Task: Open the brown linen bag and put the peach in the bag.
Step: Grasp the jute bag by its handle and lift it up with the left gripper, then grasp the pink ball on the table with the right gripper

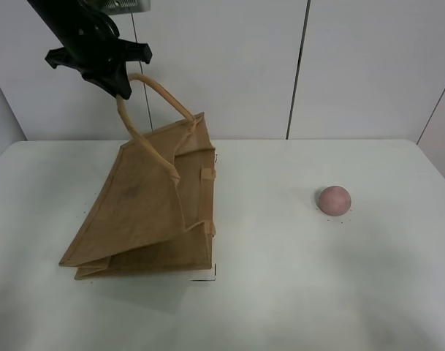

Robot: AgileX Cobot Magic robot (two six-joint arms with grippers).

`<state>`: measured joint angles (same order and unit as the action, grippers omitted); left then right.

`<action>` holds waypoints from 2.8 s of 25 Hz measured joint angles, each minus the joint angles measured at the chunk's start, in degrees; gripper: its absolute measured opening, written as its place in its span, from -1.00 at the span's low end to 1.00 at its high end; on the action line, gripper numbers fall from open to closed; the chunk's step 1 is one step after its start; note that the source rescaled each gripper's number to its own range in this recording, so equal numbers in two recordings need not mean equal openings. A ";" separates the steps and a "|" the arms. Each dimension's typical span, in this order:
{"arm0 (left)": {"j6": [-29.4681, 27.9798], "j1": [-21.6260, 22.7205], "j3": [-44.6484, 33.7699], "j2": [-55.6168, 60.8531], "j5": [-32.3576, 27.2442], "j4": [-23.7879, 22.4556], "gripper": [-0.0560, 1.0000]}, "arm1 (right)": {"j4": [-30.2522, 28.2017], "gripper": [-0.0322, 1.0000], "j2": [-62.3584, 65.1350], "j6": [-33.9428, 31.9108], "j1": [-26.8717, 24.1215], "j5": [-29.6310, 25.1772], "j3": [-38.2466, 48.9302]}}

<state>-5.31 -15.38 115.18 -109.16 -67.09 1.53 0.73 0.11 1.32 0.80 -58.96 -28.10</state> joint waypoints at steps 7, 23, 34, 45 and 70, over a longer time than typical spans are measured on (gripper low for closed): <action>0.61 0.00 0.00 4.56 -0.03 -0.27 -0.89 | 0.00 1.00 0.00 0.00 0.00 0.00 0.00; 0.86 0.00 0.00 5.51 -0.07 -0.56 -0.89 | 0.53 1.00 -23.12 0.00 0.00 3.74 -6.53; 1.06 0.00 0.00 6.19 -0.07 -0.17 -0.89 | 2.73 1.00 -73.91 0.99 0.00 10.73 -26.41; 1.87 0.00 0.00 6.19 -0.07 -0.17 -0.89 | 3.35 1.00 -110.88 2.32 1.62 8.38 -54.78; 1.99 0.00 0.00 6.24 -0.07 -0.17 -0.89 | 2.65 0.94 -127.20 -0.33 4.89 10.86 -60.81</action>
<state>-3.32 -15.38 115.18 -102.92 -67.16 1.36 3.38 -127.09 0.99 5.69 -48.10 -88.92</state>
